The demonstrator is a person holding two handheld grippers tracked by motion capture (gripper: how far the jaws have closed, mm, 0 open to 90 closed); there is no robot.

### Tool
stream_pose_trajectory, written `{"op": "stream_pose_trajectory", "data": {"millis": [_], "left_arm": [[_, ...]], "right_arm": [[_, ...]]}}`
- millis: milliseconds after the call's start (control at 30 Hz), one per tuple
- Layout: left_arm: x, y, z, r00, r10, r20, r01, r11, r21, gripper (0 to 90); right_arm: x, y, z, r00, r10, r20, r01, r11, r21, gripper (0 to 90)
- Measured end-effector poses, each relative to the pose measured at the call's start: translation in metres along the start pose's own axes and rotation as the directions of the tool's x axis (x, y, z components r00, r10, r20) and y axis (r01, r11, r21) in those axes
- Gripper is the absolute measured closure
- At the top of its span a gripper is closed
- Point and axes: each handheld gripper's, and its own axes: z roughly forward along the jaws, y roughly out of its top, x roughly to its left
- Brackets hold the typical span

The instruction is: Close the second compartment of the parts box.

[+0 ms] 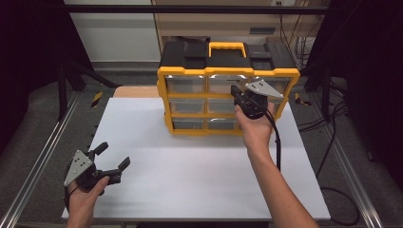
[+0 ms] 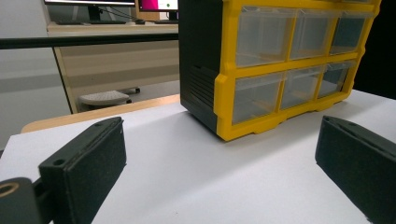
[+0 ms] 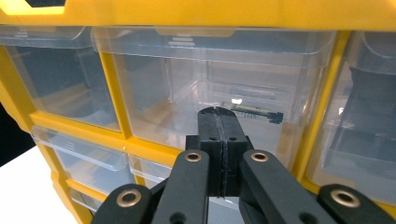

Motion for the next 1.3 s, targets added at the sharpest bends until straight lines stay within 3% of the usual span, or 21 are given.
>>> {"op": "stream_pose_trajectory", "data": {"millis": [1300], "left_arm": [[0.001, 0.0, -0.001, 0.9999, 0.0, -0.014, 0.0, 1.0, 0.001, 2.0]], "right_arm": [[0.01, 0.01, -0.038, 0.9962, -0.052, -0.069, 0.048, 0.9976, -0.049, 90.0]]}}
